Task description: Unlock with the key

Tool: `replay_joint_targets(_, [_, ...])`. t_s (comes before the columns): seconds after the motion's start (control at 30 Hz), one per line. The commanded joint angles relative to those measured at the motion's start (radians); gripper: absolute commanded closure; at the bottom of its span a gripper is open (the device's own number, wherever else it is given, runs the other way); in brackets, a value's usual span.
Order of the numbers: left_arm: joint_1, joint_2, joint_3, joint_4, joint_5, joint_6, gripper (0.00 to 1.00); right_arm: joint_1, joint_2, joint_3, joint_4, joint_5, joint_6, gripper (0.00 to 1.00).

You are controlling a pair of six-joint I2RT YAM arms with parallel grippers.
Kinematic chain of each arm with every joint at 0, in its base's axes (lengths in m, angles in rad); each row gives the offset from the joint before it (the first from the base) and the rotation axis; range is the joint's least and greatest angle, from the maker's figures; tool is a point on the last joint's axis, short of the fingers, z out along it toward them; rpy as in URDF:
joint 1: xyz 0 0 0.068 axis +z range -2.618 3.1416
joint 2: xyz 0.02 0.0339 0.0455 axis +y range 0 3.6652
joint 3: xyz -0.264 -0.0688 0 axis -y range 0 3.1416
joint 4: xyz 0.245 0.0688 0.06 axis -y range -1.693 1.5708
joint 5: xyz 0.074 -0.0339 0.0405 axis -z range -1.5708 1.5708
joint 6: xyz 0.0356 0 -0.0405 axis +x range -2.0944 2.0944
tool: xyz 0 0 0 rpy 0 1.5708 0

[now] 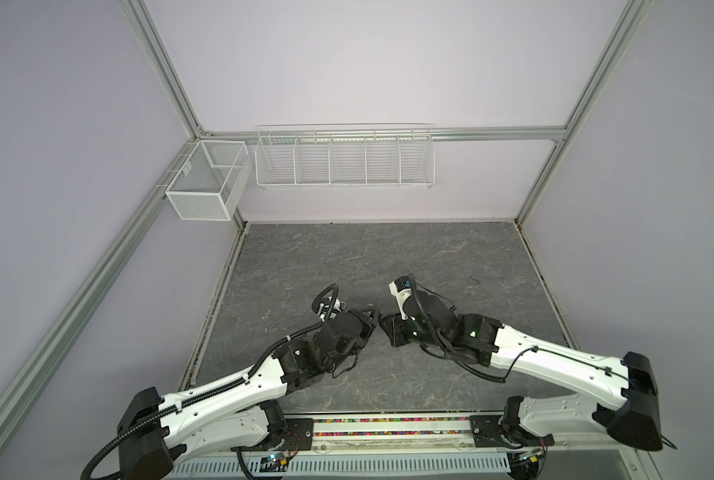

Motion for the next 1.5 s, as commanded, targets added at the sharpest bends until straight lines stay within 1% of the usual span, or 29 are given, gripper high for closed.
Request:
replay_joint_targets(0.0, [-0.001,-0.034,0.009,-0.022,-0.051,-0.007,1.0,0.003,-0.042,-0.037,0.001,-0.012,-0.006,0.72])
replay_joint_targets(0.07, [0.001,-0.045,0.015,-0.031,-0.064,-0.001,1.0,0.003,-0.056,-0.056,0.013,-0.029,-0.022,0.69])
replay_joint_targets(0.2, [0.001,-0.049,0.03,-0.047,-0.078,0.014,1.0,-0.003,-0.072,-0.066,-0.008,-0.025,-0.045,0.68])
replay_joint_targets(0.27, [0.001,-0.046,0.031,-0.048,-0.078,0.014,1.0,-0.005,-0.088,-0.085,0.061,-0.097,-0.08,0.67])
replay_joint_targets(0.33, [0.001,-0.042,0.029,-0.038,-0.075,0.015,1.0,-0.004,-0.097,-0.086,0.102,-0.138,-0.107,0.63])
replay_joint_targets(0.4, [0.001,-0.04,0.03,-0.035,-0.073,0.014,1.0,-0.004,-0.101,-0.075,0.088,-0.127,-0.122,0.61])
replay_joint_targets(0.47, [0.001,-0.04,0.03,-0.035,-0.071,0.015,1.0,-0.007,-0.106,-0.069,0.071,-0.087,-0.128,0.59])
replay_joint_targets(0.6, [0.001,-0.034,0.035,-0.034,-0.067,0.018,1.0,-0.018,-0.09,-0.06,0.084,-0.085,-0.137,0.58])
replay_joint_targets(0.7, [0.001,-0.03,0.038,-0.03,-0.062,0.022,1.0,-0.023,-0.068,-0.041,0.085,-0.082,-0.156,0.64])
replay_joint_targets(0.8, [0.001,-0.033,0.038,-0.029,-0.062,0.025,1.0,-0.034,-0.057,-0.027,0.083,-0.087,-0.179,0.65])
replay_joint_targets(0.87, [0.001,-0.035,0.039,-0.032,-0.065,0.028,1.0,-0.047,-0.054,-0.028,0.091,-0.11,-0.18,0.69])
replay_joint_targets(0.97, [0.001,-0.035,0.04,-0.029,-0.065,0.029,1.0,-0.058,-0.039,-0.029,0.115,-0.154,-0.175,0.7])
replay_joint_targets(1.23, [0.001,-0.025,0.045,-0.02,-0.066,0.031,1.0,-0.059,0.004,-0.01,0.119,-0.172,-0.172,0.74])
replay_joint_targets(1.47, [0.001,-0.023,0.046,-0.014,-0.066,0.03,1.0,-0.061,0.02,-0.015,0.127,-0.185,-0.161,0.81])
